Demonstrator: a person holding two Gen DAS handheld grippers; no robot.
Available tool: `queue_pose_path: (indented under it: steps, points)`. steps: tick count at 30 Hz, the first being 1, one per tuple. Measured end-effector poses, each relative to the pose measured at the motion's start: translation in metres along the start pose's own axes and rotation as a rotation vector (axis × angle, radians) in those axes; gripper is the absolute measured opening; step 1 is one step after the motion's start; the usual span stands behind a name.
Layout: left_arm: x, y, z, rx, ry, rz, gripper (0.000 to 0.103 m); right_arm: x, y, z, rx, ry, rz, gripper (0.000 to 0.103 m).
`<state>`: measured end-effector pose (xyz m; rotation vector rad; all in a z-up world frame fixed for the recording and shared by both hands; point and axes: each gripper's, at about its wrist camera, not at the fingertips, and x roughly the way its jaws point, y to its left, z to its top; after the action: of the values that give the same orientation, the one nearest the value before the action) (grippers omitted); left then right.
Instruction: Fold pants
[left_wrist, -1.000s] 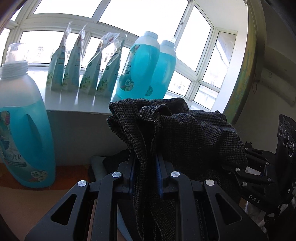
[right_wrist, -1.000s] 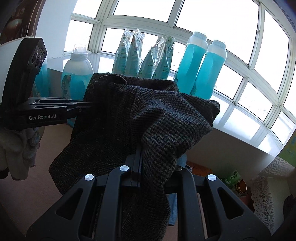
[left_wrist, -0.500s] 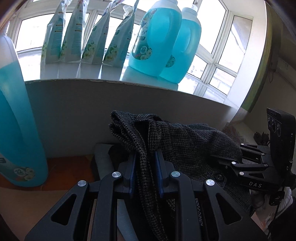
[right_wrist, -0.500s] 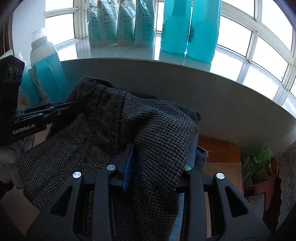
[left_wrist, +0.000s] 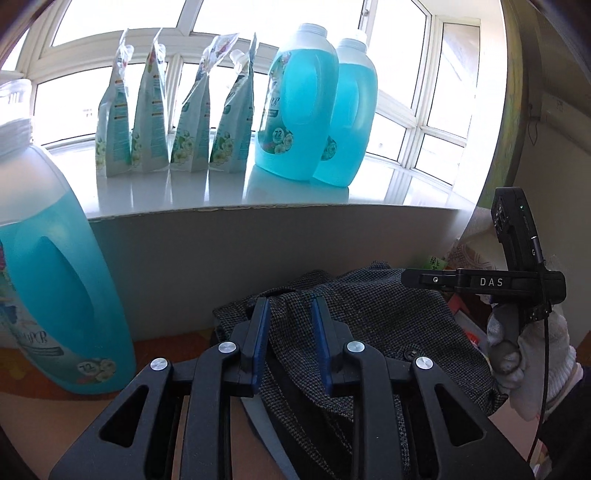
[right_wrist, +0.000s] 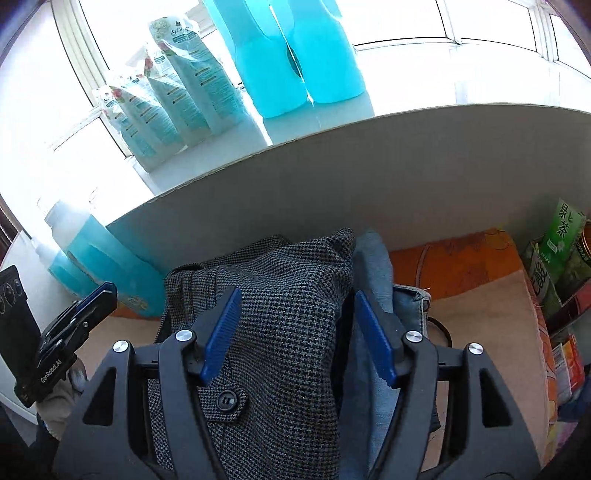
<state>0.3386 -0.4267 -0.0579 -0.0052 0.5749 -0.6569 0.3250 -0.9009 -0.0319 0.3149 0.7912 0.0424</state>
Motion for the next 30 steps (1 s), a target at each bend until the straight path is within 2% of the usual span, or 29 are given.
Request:
queue_pose_path:
  steps: [5,7,8,13,15,18,24,30]
  points:
    - [-0.023,-0.001,-0.011,0.023,0.027,-0.017,0.022,-0.018,0.01,-0.003,-0.032,-0.07,-0.118,0.066]
    - [-0.034,-0.003,-0.017,0.032,0.034,-0.025,0.029,-0.028,0.013,-0.006,-0.026,-0.095,-0.145,0.066]
    - [-0.04,-0.003,-0.019,0.036,0.035,-0.026,0.037,-0.035,0.014,-0.008,-0.018,-0.108,-0.141,0.066]
    - [-0.081,-0.013,-0.03,0.047,0.032,-0.037,0.039,-0.069,0.033,-0.027,-0.039,-0.155,-0.151,0.066]
    - [-0.098,-0.018,-0.033,0.056,0.022,-0.035,0.053,-0.083,0.045,-0.036,-0.066,-0.171,-0.16,0.066]
    - [-0.123,-0.025,-0.038,0.06,0.003,-0.04,0.062,-0.104,0.062,-0.054,-0.088,-0.193,-0.18,0.068]
    - [-0.163,-0.034,-0.05,0.064,0.002,-0.054,0.074,-0.149,0.093,-0.091,-0.117,-0.251,-0.202,0.077]
    - [-0.207,-0.038,-0.062,0.052,-0.035,-0.071,0.077,-0.186,0.122,-0.126,-0.131,-0.277,-0.235,0.085]
